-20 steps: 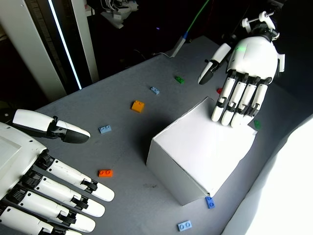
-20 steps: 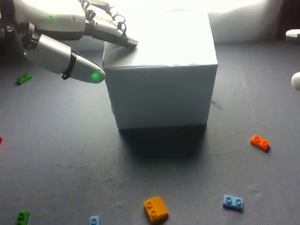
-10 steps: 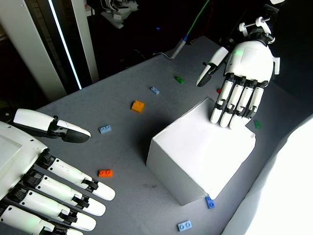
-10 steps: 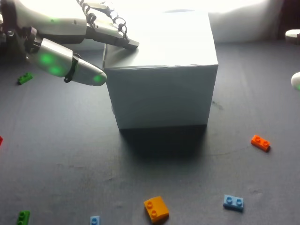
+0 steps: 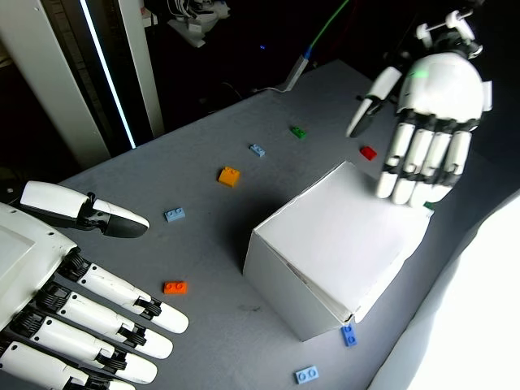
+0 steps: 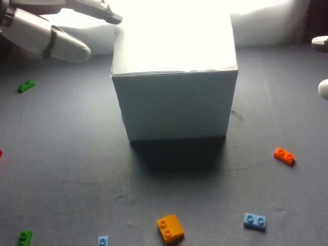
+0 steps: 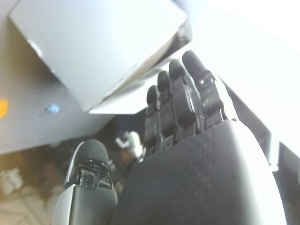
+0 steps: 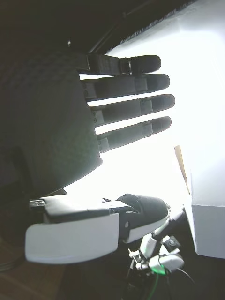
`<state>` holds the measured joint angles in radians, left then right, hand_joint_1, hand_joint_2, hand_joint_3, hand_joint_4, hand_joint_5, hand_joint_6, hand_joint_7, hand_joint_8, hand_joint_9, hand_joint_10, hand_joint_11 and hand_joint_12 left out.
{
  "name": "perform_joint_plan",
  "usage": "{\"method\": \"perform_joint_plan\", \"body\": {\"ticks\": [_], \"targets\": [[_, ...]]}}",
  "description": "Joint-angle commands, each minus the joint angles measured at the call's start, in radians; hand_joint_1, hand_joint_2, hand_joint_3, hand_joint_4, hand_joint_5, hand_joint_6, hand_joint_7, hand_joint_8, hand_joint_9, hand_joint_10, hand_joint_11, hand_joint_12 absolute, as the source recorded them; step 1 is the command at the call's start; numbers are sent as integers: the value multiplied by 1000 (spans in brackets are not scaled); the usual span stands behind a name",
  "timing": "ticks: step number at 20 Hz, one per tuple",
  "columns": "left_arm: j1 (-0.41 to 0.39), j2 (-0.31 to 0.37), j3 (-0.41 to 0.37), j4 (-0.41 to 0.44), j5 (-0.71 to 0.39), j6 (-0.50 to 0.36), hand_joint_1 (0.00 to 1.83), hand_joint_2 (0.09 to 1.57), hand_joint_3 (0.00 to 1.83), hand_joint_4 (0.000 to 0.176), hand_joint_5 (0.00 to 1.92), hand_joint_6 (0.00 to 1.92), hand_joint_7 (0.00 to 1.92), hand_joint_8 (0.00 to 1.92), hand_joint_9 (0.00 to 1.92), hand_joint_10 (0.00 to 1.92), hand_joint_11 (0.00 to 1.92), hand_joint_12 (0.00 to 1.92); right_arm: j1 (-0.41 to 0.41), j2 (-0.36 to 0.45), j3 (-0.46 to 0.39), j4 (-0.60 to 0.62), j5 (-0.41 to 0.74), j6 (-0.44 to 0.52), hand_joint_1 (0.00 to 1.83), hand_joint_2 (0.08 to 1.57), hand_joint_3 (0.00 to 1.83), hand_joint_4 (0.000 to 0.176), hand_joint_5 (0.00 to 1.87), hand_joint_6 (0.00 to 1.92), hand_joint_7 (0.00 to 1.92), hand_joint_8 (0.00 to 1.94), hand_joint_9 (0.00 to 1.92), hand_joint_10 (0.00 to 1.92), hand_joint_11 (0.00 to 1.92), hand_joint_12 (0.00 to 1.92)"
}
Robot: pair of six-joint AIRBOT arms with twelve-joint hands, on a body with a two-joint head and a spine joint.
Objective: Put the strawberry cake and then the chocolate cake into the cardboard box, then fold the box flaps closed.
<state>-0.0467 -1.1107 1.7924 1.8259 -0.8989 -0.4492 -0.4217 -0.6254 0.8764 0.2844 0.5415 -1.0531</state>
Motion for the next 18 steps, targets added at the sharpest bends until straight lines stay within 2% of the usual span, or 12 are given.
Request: {"method": "perform_joint_plan", "body": {"ticks": [1, 4, 6, 8, 9, 11, 12, 13, 14, 16, 17, 18], "targets": [[-20, 12, 15, -53, -21, 1, 0, 1286, 0, 0, 301, 11, 344, 6, 334, 10, 0, 1108, 7, 12, 3, -1, 122, -2, 0, 1184, 0, 0, 340, 17, 393, 9, 371, 13, 0, 782], [-29, 22, 47, -15, -72, 1, 0, 1288, 1, 0, 334, 17, 398, 18, 372, 22, 0, 1186, 7, 12, 3, -2, 122, -2, 0, 1187, 0, 0, 359, 18, 427, 14, 406, 21, 0, 861], [-33, 39, 49, -2, -122, 0, 0, 1308, 5, 0, 500, 66, 629, 79, 620, 150, 31, 1571, 8, 12, 2, -3, 122, -2, 0, 1184, 0, 0, 561, 48, 653, 34, 616, 67, 34, 1223], [-34, 62, 35, 2, -167, -10, 20, 1342, 0, 0, 608, 34, 756, 41, 555, 562, 76, 1668, 6, 12, 2, -4, 122, -2, 0, 1187, 0, 0, 659, 39, 759, 21, 727, 69, 102, 1264], [-33, 78, 21, 2, -190, -24, 138, 1361, 2, 0, 851, 113, 975, 173, 617, 986, 226, 1711, 5, 12, 2, -4, 122, -6, 42, 1252, 0, 0, 937, 85, 1015, 73, 867, 314, 291, 1464], [-28, 120, -26, 2, -207, -28, 219, 1365, 0, 0, 1024, 159, 982, 572, 649, 1204, 294, 1765, 10, 9, 3, -4, 109, 4, 2, 1299, 1, 0, 1069, 108, 1157, 81, 814, 765, 335, 1624], [-24, 148, -56, 2, -219, -28, 239, 1373, 1, 0, 1074, 328, 987, 804, 716, 1340, 373, 1805, 18, 9, 3, -4, 102, 16, 12, 1320, 2, 0, 1131, 259, 1289, 225, 898, 1143, 478, 1775], [2, 163, -78, -4, -237, -29, 223, 1393, 1, 0, 1005, 711, 995, 1045, 802, 1492, 479, 1893, 17, 9, 3, -4, 102, 16, 1, 1348, 2, 0, 1076, 808, 1250, 916, 1012, 1597, 743, 1900], [18, 169, -84, -13, -245, -30, 223, 1393, 1, 0, 1005, 711, 995, 1045, 802, 1492, 479, 1893, 15, 9, 3, -4, 102, 12, 1, 1348, 2, 0, 1076, 808, 1250, 916, 1012, 1597, 743, 1900], [42, 179, -88, -23, -255, -37, 207, 1402, 1, 0, 943, 894, 994, 1103, 817, 1537, 504, 1920, 14, 9, 3, -4, 102, 12, 0, 1351, 0, 0, 1001, 1073, 1169, 1253, 1029, 1731, 813, 1920], [48, 184, -87, -25, -258, -39, 260, 1420, 3, 0, 971, 1099, 1100, 1214, 990, 1607, 725, 1921, 15, 9, 3, -4, 105, 12, 0, 1395, 8, 0, 1068, 1420, 1255, 1481, 1186, 1835, 1021, 1921], [49, 187, -82, -26, -264, -39, 273, 1435, 5, 0, 986, 1289, 1156, 1295, 1082, 1660, 857, 1921, 15, 9, 3, -4, 109, 12, 0, 1414, 8, 0, 1086, 1555, 1304, 1599, 1258, 1871, 1087, 1921]]}}
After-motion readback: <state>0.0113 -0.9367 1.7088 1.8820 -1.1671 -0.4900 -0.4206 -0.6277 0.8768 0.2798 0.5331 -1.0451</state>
